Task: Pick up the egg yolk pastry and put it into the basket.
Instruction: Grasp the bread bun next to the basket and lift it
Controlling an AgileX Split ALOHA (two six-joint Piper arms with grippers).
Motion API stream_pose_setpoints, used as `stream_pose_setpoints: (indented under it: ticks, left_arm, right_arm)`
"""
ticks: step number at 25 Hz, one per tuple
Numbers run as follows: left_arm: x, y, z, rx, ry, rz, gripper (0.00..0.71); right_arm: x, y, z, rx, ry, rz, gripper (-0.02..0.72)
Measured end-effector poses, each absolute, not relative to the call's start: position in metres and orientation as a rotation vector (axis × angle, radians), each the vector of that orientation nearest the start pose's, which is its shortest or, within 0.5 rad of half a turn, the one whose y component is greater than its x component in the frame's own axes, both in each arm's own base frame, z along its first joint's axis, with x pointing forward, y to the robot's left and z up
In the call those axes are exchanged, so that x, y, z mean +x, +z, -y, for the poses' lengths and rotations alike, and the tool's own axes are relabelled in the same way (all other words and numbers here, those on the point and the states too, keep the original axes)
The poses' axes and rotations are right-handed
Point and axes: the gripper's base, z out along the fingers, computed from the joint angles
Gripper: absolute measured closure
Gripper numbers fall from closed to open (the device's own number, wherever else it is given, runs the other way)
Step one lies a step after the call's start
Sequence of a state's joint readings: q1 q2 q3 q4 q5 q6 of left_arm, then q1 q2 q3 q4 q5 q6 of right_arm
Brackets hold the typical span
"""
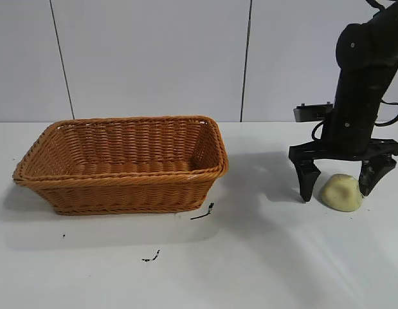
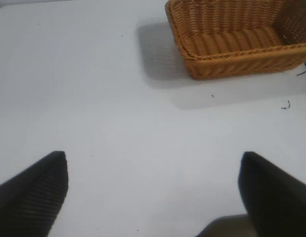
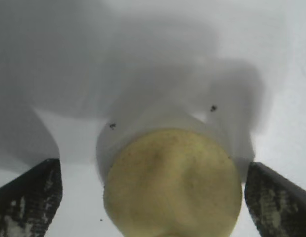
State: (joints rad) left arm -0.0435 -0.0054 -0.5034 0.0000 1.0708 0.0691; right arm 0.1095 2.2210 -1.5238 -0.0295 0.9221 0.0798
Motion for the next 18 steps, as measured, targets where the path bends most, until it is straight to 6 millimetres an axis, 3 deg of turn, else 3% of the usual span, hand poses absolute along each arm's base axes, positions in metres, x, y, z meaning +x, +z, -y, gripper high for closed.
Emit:
stream_pose_setpoints:
  ticks: [3,8,10,15,18]
  left_arm:
    - [-0.007,0.277,0.000,0.115,0.016,-2.042,0.014]
    - [-0.007,0.277,0.000,0.115,0.016,-2.042,0.014]
    - [-0.007,0.277,0.000,0.115,0.016,-2.042,0.014]
    - [-0.007,0.277,0.000,0.115,0.016,-2.042,0.014]
    - [-0.007,0.277,0.000,0.115,0.016,-2.042,0.014]
  right_arm:
    - [0.419,0.108,-0.044,-0.072,-0.033,-3.119,0.080]
    - [0.417,0.108,-0.043,-0.074,-0.042,-3.139,0.397]
    - [0.417,0.108,-0.043,-0.074,-0.042,-3.140,0.465]
    - [0.417,0.109,-0.042,-0.081,-0.053,-3.140,0.497]
    - [0.419,0.120,-0.041,-0.094,-0.078,-3.137,0.505]
